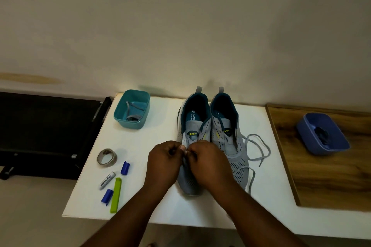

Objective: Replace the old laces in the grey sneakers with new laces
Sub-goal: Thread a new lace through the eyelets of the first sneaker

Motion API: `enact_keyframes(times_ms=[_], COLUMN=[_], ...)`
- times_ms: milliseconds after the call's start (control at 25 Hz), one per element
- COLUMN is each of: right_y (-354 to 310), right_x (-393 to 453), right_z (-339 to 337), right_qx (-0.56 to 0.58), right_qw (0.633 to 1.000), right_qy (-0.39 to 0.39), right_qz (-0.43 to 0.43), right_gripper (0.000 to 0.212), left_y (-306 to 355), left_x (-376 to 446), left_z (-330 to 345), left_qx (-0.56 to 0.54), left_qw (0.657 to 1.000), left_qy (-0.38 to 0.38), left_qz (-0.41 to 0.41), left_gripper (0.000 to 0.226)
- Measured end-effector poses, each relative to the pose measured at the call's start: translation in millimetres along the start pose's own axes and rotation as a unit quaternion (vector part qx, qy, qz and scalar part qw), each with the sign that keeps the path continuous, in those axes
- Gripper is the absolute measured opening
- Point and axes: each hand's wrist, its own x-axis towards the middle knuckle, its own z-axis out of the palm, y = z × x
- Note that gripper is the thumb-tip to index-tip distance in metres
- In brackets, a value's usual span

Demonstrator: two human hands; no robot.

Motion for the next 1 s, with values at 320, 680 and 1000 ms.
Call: enact_keyframes(times_ms=[320, 680, 1000], right_y=[3.7, -0.3, 7.4], right_x=[6.3, 3.3, 9.9], right_z=[2.0, 0.1, 0.6], right_qx=[0.113, 0.164, 0.233], right_qw=[0.993, 0.986, 0.969], right_qy=[0.043, 0.032, 0.009], right_qz=[-0.005, 0.016, 0.077], right_gripper=[0.016, 0.025, 0.023], left_y=[-2.5, 1.2, -4.2], left_x=[3.6, -3.6, -7.0], left_z=[-2.4, 0.3, -0.9], left_qx=[0.013, 0.009, -0.170], left_qw=[1.000, 0.999, 0.984], left_qy=[0.019, 0.032, -0.046], left_qz=[-0.001, 0.038, -0.036], left_gripper=[0.011, 0.015, 0.041])
